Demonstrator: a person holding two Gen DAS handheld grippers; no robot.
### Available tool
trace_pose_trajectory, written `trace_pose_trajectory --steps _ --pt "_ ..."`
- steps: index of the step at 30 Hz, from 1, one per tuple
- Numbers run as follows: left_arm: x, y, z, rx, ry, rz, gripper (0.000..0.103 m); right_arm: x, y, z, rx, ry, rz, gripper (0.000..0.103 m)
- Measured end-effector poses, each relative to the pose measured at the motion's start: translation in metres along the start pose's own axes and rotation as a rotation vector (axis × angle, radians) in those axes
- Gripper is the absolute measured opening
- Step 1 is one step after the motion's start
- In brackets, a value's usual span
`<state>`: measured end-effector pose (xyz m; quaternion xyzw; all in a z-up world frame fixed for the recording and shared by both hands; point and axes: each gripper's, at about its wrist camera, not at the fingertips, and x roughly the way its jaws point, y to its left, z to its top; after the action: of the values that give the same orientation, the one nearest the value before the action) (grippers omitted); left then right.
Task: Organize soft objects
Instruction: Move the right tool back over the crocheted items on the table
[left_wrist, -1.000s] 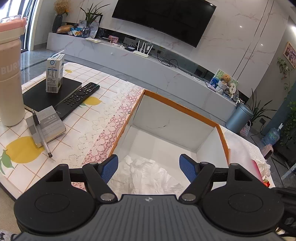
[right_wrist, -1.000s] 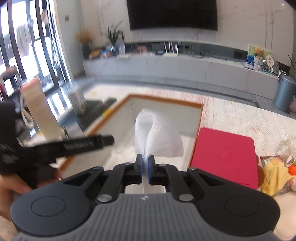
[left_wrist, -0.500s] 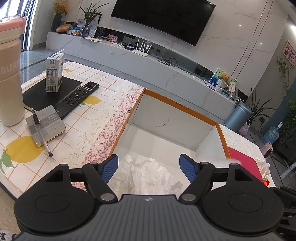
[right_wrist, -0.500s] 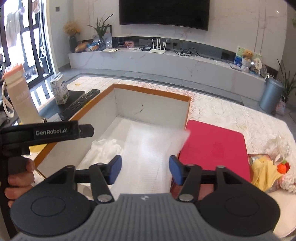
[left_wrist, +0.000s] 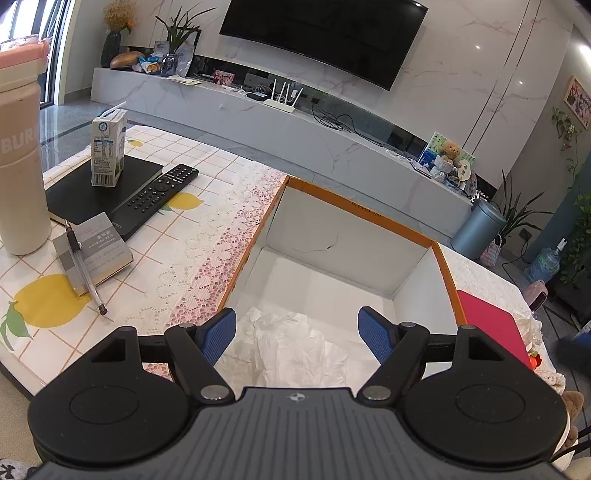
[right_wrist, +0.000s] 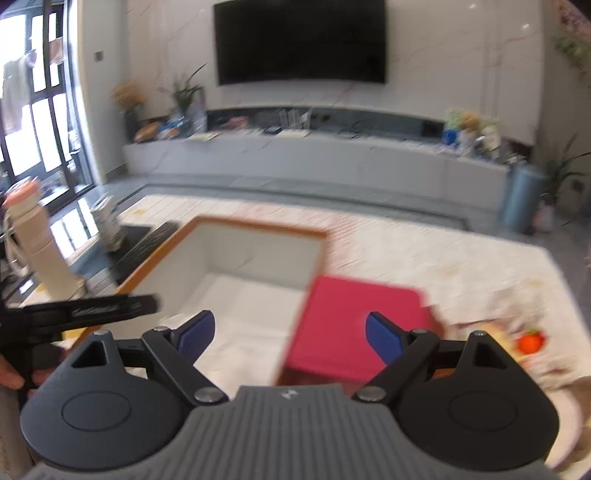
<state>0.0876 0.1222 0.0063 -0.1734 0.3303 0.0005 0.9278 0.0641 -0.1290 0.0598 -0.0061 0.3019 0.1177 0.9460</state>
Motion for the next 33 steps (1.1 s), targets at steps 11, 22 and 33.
trace_pose_trajectory --steps 11,22,33 --pt "-0.034 -0.04 0.006 0.145 -0.11 0.017 0.089 -0.073 -0.103 0.008 0.037 -0.121 -0.272 0.098" --pt "-0.05 -0.151 -0.008 0.381 -0.167 0.007 0.089 -0.047 -0.187 -0.014 -0.108 -0.063 -0.598 0.1" --pt "-0.006 -0.254 -0.066 0.567 -0.037 -0.079 0.089 0.018 -0.218 -0.069 -0.396 0.096 -0.538 0.085"
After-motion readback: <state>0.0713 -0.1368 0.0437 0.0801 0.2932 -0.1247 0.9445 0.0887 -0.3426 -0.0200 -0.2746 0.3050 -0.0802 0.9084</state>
